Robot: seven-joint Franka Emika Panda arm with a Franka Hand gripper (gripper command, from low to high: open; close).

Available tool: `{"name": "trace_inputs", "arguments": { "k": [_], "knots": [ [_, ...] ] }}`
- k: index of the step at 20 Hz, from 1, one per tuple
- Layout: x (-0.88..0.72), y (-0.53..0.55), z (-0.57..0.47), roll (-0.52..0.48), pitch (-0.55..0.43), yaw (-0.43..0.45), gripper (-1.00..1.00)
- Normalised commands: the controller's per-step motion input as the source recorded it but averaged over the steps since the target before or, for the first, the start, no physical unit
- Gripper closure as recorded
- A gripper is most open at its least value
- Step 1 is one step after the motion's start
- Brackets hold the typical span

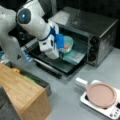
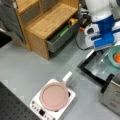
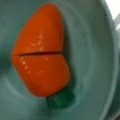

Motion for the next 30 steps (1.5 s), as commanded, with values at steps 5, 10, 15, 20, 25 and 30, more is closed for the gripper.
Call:
{"name": "trace_inputs", "arguments": {
  "k": [5, 10, 15, 20, 25, 30],
  "knots": [
    [0.0, 0.06, -0.09, 0.084, -0.081, -0.032, -1.0],
    [-0.08, 0.03, -0.1, 0.079, -0.091, -0.023, -1.0],
    [-0.14, -0.01, -0.12, 0.072, -0.102, -0.003, -1.0],
    [-0.18, -0.04, -0.15, 0.043, -0.094, -0.024, -1.0],
    [-0.22, -0.04, -0.13, 0.009, -0.097, -0.046, -1.0],
    [-0.25, -0.07, -0.16, -0.002, -0.137, -0.025, -1.0]
  ]
}}
